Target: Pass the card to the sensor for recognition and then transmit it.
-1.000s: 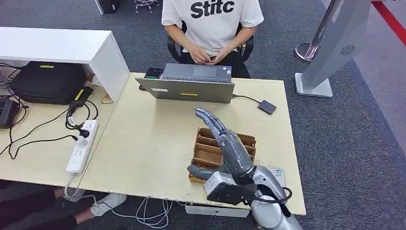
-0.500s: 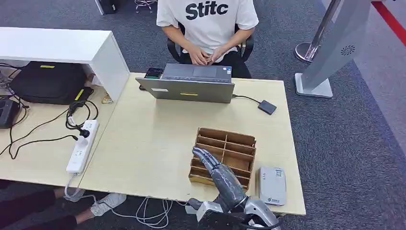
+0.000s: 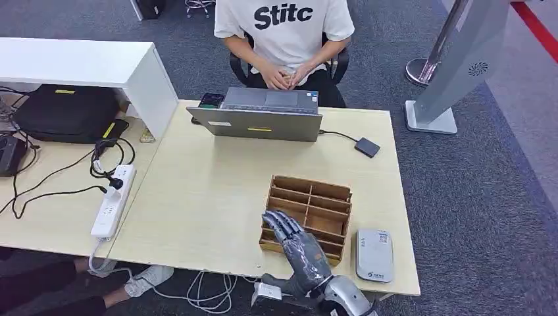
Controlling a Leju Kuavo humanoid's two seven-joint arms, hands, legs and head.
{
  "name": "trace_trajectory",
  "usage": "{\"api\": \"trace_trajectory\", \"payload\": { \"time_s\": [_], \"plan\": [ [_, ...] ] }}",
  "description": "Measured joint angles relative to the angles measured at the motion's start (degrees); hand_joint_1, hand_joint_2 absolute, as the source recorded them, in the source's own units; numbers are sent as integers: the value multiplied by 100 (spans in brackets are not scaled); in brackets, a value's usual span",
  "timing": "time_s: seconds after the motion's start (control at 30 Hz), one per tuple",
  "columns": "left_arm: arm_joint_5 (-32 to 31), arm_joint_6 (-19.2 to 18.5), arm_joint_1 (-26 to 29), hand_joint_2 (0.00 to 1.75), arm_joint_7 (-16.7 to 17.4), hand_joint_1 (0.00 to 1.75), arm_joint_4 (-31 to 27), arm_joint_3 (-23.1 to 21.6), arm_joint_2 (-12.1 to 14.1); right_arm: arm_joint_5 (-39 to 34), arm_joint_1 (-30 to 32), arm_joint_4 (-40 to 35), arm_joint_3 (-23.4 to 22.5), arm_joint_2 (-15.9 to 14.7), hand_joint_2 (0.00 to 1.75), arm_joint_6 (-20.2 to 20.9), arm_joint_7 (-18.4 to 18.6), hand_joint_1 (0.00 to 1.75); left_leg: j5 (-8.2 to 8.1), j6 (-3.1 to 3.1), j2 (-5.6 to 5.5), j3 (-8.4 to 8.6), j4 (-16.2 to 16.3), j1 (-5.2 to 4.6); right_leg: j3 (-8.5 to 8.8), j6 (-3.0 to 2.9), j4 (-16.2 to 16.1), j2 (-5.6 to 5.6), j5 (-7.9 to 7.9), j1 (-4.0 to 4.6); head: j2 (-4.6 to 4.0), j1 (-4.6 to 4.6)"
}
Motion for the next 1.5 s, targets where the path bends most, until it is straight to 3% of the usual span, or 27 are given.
{"api": "trace_trajectory", "payload": {
  "time_s": [0.53, 1.5],
  "plan": [
    [-9, 118, -5, 175, 46, 0, 0, 7, -90, 1408, -4, 315, 72, 79, 175, -1117, 370, 0, 0, 0, 0, 0, 0, -1, 0, 0, -1, 0, 0, 0, 0, 2],
    [-52, 107, -10, 175, 55, 0, 0, 11, -114, 2333, -27, 752, 221, 197, 175, -1482, 671, 0, 0, 0, 0, 1, 0, 0, 0, 0, 0, 0, 0, 0, 0, 2]
  ]
}}
